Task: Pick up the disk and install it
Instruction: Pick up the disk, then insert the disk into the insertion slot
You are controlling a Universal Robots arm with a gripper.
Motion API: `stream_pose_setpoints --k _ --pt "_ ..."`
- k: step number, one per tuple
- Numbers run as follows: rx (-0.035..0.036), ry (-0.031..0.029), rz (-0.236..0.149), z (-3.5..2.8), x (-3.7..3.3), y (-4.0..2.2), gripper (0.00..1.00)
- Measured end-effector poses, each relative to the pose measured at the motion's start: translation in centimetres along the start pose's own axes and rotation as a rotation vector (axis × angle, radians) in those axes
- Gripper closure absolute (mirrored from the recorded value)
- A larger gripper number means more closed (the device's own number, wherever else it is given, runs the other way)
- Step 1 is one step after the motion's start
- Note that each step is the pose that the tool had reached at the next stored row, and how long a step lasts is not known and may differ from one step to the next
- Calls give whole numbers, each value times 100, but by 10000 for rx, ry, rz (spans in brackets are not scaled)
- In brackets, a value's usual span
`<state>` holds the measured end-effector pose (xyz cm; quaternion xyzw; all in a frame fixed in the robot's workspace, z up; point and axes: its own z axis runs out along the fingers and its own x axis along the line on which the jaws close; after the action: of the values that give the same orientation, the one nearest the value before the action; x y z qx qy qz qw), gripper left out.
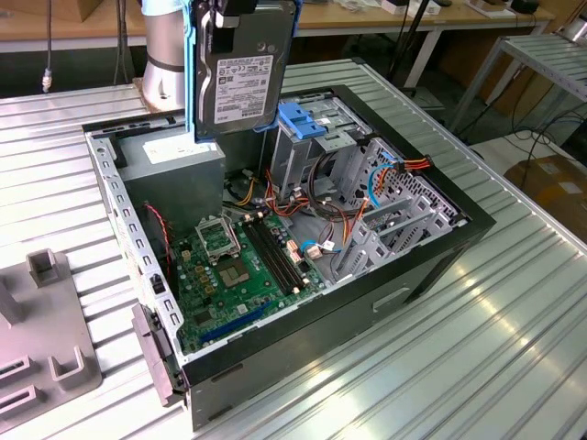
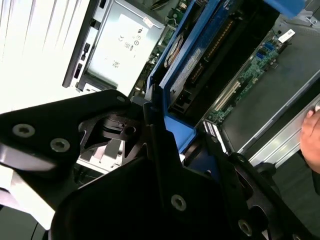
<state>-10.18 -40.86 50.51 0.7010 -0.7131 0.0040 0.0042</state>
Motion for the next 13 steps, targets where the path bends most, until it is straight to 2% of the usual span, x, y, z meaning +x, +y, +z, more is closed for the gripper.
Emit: stream_pose_setpoints --k 12,13 --pt "0 0 1 0 -1 -44 63" --pt "0 0 0 0 -1 -74 63"
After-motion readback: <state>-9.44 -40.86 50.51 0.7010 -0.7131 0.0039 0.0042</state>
